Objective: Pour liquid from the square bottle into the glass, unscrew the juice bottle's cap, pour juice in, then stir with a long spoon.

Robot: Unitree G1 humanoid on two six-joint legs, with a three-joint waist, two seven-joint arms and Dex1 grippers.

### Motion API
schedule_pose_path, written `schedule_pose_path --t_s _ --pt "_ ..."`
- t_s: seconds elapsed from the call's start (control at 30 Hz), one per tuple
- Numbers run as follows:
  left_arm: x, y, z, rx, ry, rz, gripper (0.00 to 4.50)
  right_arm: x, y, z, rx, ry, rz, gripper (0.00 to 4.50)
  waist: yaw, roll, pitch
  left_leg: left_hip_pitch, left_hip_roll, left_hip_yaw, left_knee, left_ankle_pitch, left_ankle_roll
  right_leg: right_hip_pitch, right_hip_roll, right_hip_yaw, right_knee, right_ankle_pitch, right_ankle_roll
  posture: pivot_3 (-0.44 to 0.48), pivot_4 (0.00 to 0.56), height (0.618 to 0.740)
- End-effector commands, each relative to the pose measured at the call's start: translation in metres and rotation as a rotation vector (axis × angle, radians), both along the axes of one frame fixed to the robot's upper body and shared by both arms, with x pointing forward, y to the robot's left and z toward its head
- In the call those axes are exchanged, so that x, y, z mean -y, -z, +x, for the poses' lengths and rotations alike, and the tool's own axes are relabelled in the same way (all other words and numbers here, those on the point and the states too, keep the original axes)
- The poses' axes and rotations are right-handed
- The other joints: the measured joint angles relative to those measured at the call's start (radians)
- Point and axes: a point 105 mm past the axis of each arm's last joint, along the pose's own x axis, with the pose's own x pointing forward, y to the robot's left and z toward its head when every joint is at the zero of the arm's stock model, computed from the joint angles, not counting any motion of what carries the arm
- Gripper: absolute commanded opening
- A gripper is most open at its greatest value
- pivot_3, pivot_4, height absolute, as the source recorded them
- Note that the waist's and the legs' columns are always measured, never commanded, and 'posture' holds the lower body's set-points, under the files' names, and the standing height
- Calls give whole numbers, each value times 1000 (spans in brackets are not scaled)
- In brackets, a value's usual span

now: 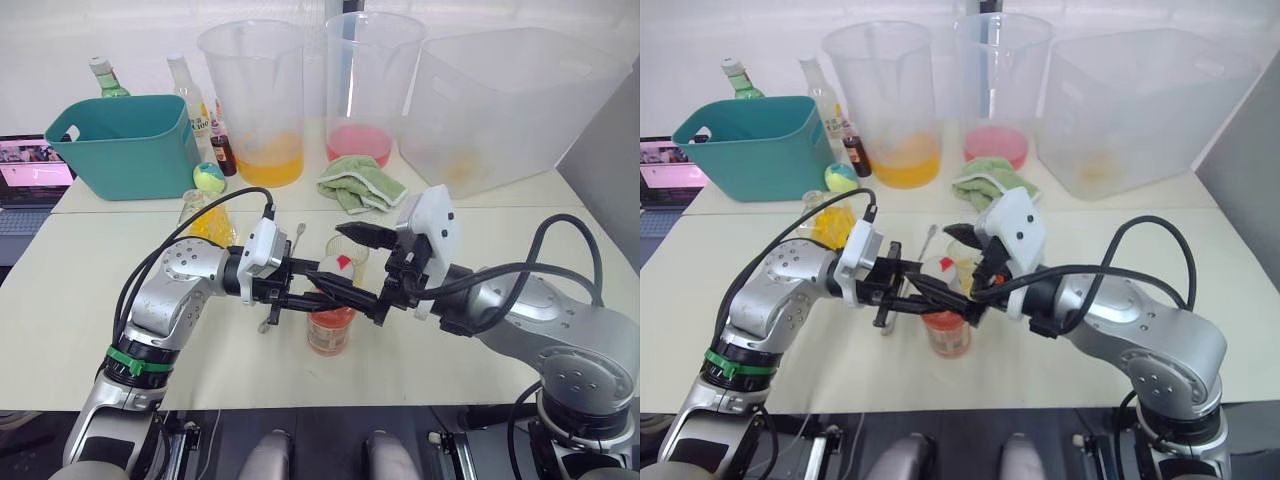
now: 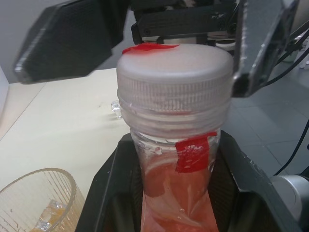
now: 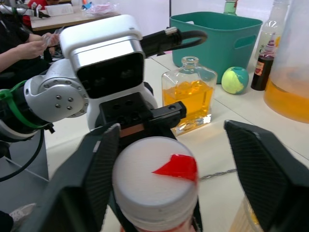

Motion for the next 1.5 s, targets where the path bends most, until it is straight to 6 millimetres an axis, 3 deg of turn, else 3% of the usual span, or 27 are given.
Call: schedule_pose_path --t_s 0.03,0.1,0.13,0.37,0.5,0.63,0.87,1.13,1.2,1.37,1.5 --pt "2 3 -3 -1 23 19 1312 3 -5 1 30 21 7 2394 0 0 0 1 0 0 0 0 0 1 0 0 0 0 0 0 150 738" --pt "2 3 -4 -1 22 20 1312 2 -5 0 28 16 6 1724 0 0 0 1 0 0 0 0 0 1 0 0 0 0 0 0 150 738" --pt "2 2 -4 -1 21 20 1312 2 -5 0 28 14 7 1686 0 0 0 2 0 0 0 0 0 2 0 0 0 0 0 0 150 738" --pt "1 2 -4 3 15 22 1312 0 -6 0 29 -73 10 1686 0 0 0 2 0 0 0 0 0 2 0 0 0 0 0 0 150 738" --pt "0 2 -5 5 11 27 1312 -1 3 2 17 -323 -55 1686 -3 0 0 3 0 1 0 0 0 3 0 0 -1 0 0 0 150 738" --pt "-3 2 -8 9 5 31 1312 -10 7 20 27 -606 -150 1686 -20 0 0 4 1 1 0 0 0 4 1 0 -1 0 0 0 150 738" --pt "-6 2 -13 10 -11 34 1312 -11 20 9 -68 -1046 -391 1686 -22 0 0 5 3 0 -1 -1 1 4 3 0 -1 0 0 0 150 738" --pt "-4 2 -14 6 -27 28 1312 -21 14 27 -117 -1066 -385 1686 -19 0 0 5 2 -1 -2 -1 0 4 2 0 -2 0 0 0 150 738" --pt "-4 2 -13 6 -30 25 1312 -17 2 29 -105 -1050 -338 2738 -19 0 0 5 2 -1 -2 -1 0 4 2 0 -2 0 0 0 150 738" --pt "-3 2 -13 2 -25 24 1312 -8 -20 26 -41 -1023 -262 4402 -18 0 0 1 1 -1 -1 0 0 -2 1 0 0 0 0 0 150 738" --pt "-2 2 -15 1 -18 22 1312 -1 -40 16 29 -981 -191 4460 -16 0 0 -2 1 -2 -1 0 0 -4 1 0 0 0 0 0 150 738"
